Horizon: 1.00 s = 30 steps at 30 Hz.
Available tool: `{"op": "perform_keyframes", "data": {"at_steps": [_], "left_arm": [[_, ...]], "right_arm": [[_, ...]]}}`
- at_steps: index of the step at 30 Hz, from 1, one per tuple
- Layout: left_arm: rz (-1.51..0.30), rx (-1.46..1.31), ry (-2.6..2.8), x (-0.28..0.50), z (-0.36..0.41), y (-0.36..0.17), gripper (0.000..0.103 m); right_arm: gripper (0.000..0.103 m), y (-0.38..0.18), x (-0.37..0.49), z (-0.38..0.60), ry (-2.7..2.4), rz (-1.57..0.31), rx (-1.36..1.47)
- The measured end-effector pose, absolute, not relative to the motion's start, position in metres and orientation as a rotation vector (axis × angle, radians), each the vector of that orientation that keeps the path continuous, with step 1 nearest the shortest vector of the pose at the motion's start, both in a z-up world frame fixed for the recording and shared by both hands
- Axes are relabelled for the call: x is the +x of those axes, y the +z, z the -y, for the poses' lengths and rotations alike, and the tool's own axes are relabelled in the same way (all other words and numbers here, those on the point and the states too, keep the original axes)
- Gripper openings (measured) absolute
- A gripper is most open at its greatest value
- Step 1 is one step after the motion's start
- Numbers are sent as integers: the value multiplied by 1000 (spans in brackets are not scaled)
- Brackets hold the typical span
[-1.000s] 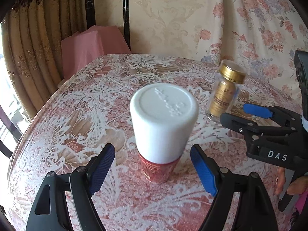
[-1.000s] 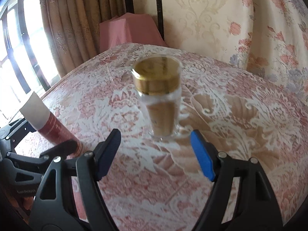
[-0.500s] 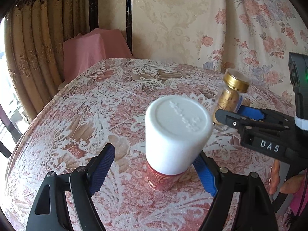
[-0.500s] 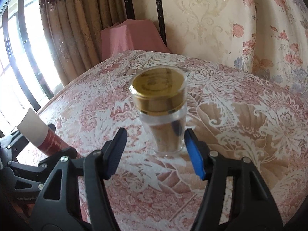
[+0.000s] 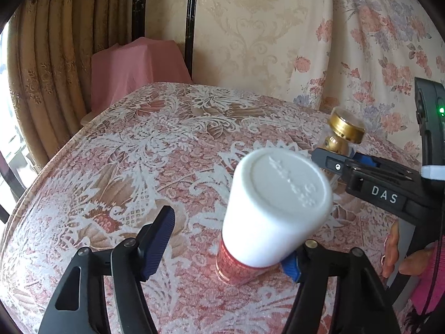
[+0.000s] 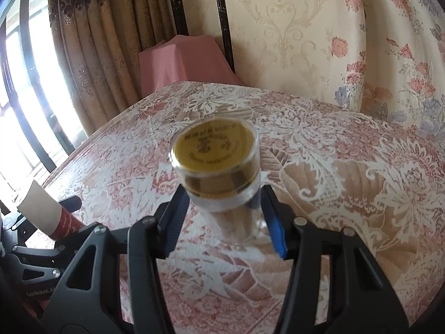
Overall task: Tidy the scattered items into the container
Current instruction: 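Grasp the red spray can with the left tool while the right tool grasps the gold-capped jar, then carry the spray can and gold-capped jar over the purple box with both tools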
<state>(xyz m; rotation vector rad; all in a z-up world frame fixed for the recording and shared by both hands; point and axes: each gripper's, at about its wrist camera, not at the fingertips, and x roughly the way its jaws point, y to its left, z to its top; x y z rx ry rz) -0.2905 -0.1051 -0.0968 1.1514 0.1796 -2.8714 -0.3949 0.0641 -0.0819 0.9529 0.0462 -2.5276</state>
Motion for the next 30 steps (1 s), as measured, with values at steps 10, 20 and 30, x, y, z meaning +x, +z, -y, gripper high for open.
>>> {"op": "perform_keyframes", "data": {"at_steps": [10, 20, 30], "left_arm": [[-210, 1120, -2895, -293, 105, -96, 53], [-203, 1114, -2933, -291, 100, -96, 35], [-229, 1134, -2975, -281, 98, -91, 43]], "right_arm": [[54, -80, -399, -63, -2539, -52, 919], [51, -80, -396, -62, -2555, -78, 891], [51, -79, -394, -64, -2554, -79, 899]]}}
